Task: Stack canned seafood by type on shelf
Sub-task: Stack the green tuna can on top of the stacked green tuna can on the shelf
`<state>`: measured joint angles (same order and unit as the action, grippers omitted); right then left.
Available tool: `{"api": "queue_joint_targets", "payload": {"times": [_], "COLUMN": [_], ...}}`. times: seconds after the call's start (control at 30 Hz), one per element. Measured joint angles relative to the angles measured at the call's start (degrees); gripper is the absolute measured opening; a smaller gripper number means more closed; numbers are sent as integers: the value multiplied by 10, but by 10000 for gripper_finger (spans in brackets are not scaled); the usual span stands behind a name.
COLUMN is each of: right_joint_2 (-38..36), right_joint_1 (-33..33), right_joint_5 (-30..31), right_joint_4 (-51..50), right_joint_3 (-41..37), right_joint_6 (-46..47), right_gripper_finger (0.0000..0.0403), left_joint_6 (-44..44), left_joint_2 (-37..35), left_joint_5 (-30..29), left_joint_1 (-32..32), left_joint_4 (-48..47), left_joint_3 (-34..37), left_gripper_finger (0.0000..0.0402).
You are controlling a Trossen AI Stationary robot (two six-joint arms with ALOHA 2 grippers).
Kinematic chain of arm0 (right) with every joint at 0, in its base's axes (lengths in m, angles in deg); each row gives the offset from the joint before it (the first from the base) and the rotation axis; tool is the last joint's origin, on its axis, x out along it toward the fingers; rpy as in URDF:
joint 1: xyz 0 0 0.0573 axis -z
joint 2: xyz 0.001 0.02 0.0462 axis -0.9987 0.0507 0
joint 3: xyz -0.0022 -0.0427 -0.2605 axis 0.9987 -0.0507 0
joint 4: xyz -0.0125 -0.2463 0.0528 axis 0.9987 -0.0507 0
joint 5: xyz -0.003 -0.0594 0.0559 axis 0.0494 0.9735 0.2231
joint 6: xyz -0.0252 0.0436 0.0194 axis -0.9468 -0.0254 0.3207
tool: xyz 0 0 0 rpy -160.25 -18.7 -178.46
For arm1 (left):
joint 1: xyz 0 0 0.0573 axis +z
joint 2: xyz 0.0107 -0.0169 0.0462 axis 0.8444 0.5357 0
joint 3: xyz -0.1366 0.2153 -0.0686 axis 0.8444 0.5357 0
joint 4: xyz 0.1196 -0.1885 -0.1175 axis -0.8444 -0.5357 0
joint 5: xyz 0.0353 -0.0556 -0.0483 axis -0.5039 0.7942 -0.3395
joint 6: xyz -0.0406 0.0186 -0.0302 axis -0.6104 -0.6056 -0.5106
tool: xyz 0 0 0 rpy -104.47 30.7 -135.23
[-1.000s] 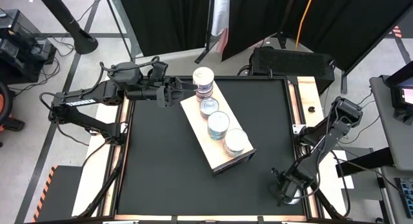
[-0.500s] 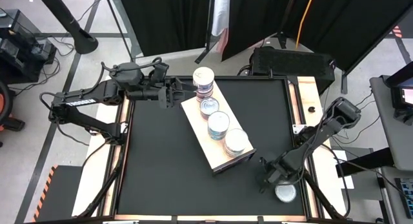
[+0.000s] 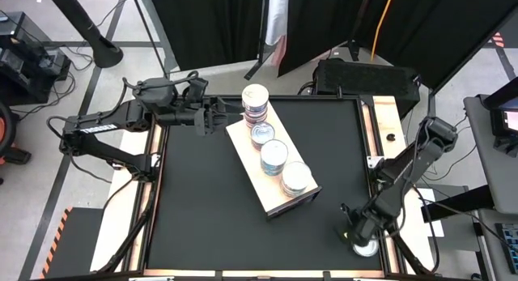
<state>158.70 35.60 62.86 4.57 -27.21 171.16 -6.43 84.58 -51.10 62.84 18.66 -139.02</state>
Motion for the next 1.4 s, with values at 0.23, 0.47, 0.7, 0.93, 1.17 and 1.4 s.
{"api": "queue_joint_targets", "payload": {"times": [0.23,0.47,0.7,0.93,1.17,1.4], "right_joint_2": [44,54,55,56,-12,-86], "right_joint_1": [-34,-34,-24,45,65,29], "right_joint_5": [-10,-10,43,96,164,140], "right_joint_4": [38,41,48,44,-41,-144], "right_joint_3": [0,2,-9,-23,14,80], "right_joint_6": [19,14,16,-22,-31,-45], "right_gripper_finger": [0,0,0,0,0,5], "left_joint_6": [0,-1,-1,0,-4,-6], "left_joint_2": [-4,-4,-4,-4,-4,-4], "left_joint_5": [0,0,0,-2,-3,-5], "left_joint_1": [0,0,0,0,0,-5], "left_joint_4": [0,0,-1,-2,-2,-2], "left_joint_3": [0,0,0,0,0,0], "left_gripper_finger": [335,335,335,335,335,335]}}
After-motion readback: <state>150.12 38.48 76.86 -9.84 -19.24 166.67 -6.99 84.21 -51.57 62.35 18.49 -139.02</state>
